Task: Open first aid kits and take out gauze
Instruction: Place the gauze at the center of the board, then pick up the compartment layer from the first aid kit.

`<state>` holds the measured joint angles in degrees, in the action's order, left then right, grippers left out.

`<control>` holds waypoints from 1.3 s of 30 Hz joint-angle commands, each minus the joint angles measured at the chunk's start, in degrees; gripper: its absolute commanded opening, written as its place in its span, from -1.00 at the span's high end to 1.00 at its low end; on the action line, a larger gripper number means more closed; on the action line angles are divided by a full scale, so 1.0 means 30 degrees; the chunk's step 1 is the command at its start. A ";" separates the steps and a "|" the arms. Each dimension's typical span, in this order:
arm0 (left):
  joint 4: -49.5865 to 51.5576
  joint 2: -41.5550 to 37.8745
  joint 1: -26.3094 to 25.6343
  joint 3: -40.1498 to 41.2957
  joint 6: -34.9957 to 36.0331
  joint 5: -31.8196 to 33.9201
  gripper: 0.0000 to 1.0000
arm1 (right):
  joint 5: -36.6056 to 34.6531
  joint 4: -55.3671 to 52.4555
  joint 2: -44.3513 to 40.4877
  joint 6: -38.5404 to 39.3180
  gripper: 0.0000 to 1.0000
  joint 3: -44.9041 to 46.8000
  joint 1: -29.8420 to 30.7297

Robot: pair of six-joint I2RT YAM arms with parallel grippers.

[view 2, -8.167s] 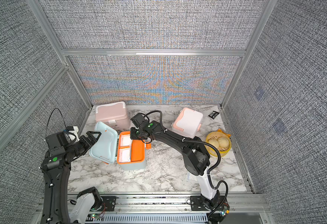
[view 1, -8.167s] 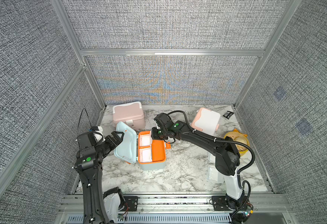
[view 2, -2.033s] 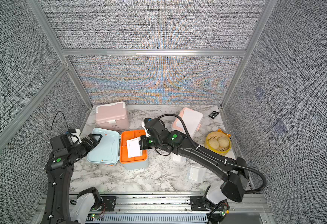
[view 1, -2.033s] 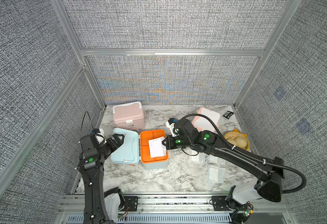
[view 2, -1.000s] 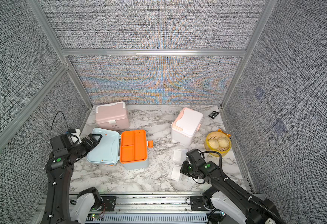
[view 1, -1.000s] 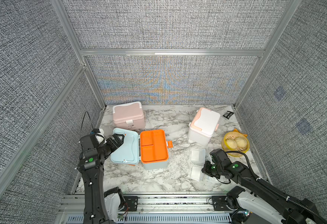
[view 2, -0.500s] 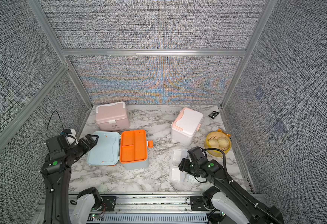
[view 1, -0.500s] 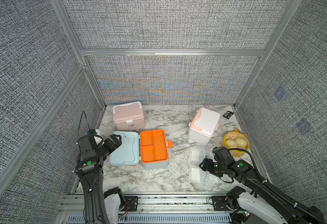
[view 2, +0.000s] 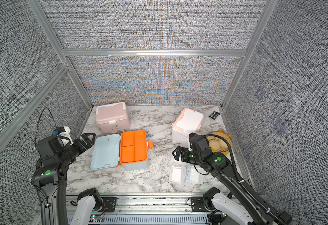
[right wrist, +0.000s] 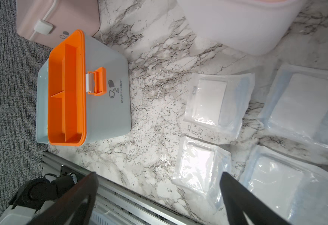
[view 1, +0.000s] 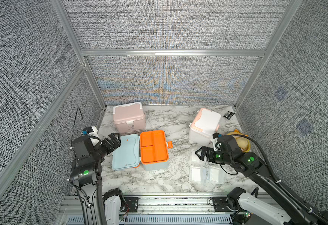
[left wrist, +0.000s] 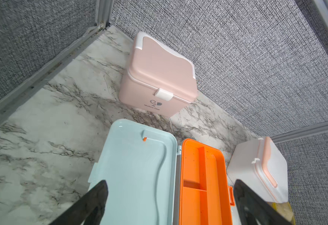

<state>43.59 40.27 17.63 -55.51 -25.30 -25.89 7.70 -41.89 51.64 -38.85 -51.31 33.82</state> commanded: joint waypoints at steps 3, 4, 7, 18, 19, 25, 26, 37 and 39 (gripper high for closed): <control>-0.1908 0.0076 -0.0874 0.1165 0.0298 -0.0985 -0.99 | -0.1510 0.0941 0.2540 0.1400 -0.98 -0.2774 0.2061; -0.2056 0.0104 -0.1125 0.1383 0.0491 -0.0776 -1.00 | -0.1879 0.0913 0.3329 0.1576 -0.98 -0.3481 0.2633; -0.2166 0.0297 -0.1682 0.2081 0.0957 -0.0081 -0.99 | -0.2946 0.0675 0.5663 0.2090 -0.98 -0.5610 0.4065; -0.2521 0.1866 -0.1972 0.2432 0.0757 -0.1086 -1.00 | -0.7501 -0.3384 1.5573 0.0960 -0.98 -1.5617 0.6858; -0.2463 0.2144 -0.1965 0.2433 0.0728 -0.1159 -1.00 | -0.7532 -0.3595 1.6293 0.0961 -0.98 -1.6399 0.6889; -0.2525 0.2865 -0.2298 0.2492 0.0570 -0.1796 -1.00 | -0.7406 -0.3136 1.8897 0.0920 -0.98 -1.8739 0.6946; -0.2512 0.2865 -0.2360 0.2500 0.0603 -0.1774 -1.00 | -0.7367 -0.2951 1.9244 0.1004 -0.98 -1.8953 0.6948; -0.2503 0.3093 -0.2573 0.2483 0.0640 -0.1895 -1.00 | -0.7576 -0.4471 2.2879 0.0101 -0.48 -2.2213 0.7340; -0.2518 0.3118 -0.2594 0.2520 0.0623 -0.1872 -1.00 | -0.7465 -0.4580 2.3388 0.0072 -0.48 -2.2730 0.7437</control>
<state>36.97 49.58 9.89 -48.03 -23.64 -30.63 -14.35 -53.52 120.57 -37.65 -118.08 55.86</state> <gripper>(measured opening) 0.998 0.738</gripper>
